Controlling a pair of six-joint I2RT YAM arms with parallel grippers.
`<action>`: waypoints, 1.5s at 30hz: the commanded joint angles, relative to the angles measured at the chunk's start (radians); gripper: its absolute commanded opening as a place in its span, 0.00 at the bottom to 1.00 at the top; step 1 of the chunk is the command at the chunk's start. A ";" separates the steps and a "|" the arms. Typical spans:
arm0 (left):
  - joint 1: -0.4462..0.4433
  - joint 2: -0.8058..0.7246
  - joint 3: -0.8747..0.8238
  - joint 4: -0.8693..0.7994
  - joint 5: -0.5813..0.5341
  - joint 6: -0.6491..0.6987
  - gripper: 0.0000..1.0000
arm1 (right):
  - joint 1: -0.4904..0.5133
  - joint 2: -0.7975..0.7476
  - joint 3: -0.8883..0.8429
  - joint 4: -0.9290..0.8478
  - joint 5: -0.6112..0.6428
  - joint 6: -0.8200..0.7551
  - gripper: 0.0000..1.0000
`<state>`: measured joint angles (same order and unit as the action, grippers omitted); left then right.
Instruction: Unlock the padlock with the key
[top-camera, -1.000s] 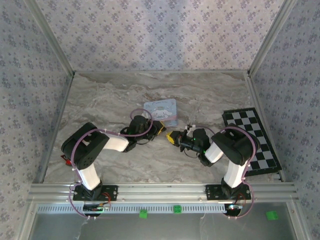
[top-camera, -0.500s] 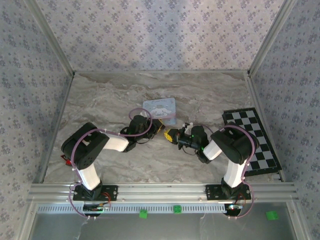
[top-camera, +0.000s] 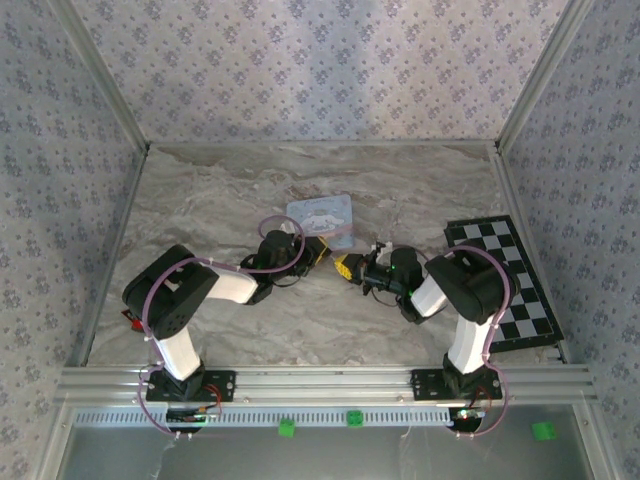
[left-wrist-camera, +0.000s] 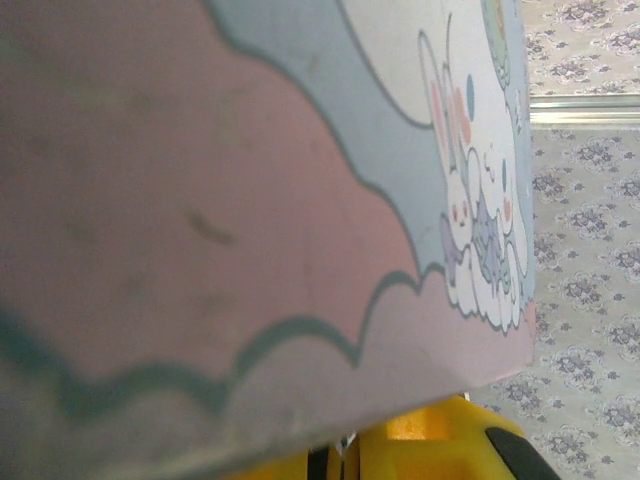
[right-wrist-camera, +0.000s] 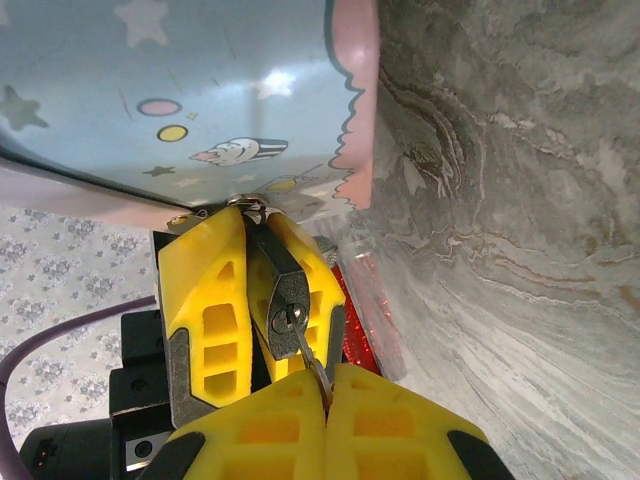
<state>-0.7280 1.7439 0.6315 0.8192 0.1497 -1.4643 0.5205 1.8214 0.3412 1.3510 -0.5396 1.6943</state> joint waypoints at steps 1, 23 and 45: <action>-0.046 -0.018 0.019 0.079 0.140 -0.009 0.00 | 0.012 0.025 0.035 0.040 0.055 0.009 0.00; -0.061 -0.015 0.054 0.071 0.161 -0.001 0.00 | 0.058 0.022 0.091 0.039 0.058 0.025 0.00; -0.065 -0.060 0.051 0.044 0.185 0.013 0.00 | -0.001 0.062 -0.002 0.038 0.096 0.029 0.00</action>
<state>-0.7349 1.7435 0.6430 0.7818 0.1459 -1.4559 0.5434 1.8565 0.3298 1.4025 -0.5140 1.7138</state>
